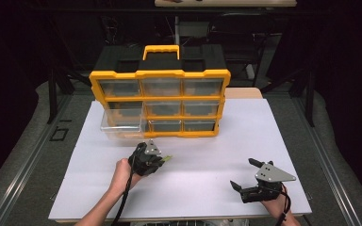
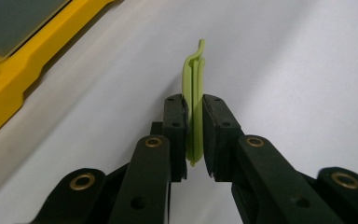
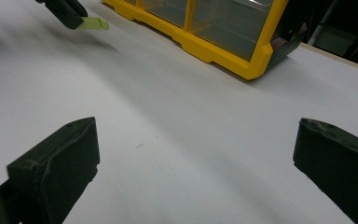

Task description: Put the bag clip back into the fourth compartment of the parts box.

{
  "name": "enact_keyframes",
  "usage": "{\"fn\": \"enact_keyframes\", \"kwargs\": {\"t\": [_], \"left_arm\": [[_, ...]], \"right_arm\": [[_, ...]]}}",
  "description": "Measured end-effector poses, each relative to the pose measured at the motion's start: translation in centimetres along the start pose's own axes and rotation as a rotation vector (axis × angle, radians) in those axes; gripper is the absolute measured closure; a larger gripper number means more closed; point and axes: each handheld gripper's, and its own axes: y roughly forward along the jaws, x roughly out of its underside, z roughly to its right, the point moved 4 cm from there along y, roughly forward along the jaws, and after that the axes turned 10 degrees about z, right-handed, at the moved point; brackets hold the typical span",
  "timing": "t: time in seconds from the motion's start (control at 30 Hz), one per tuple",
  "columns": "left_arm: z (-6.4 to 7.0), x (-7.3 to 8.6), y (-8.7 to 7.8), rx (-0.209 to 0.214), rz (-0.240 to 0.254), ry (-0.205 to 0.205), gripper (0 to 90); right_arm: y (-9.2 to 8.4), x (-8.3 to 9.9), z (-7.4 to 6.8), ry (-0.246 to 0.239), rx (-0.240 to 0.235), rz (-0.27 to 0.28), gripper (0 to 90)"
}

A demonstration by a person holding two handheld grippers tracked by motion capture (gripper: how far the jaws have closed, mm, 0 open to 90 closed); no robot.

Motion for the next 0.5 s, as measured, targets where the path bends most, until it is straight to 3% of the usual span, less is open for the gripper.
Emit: {"fn": "enact_keyframes", "kwargs": {"t": [0.5], "left_arm": [[-1.0, 1.4, -1.5, -0.036, 0.004, -0.032, 80.8]], "right_arm": [[0.0, 0.0, 0.0, 0.002, 0.0, -0.001, 0.0]]}}
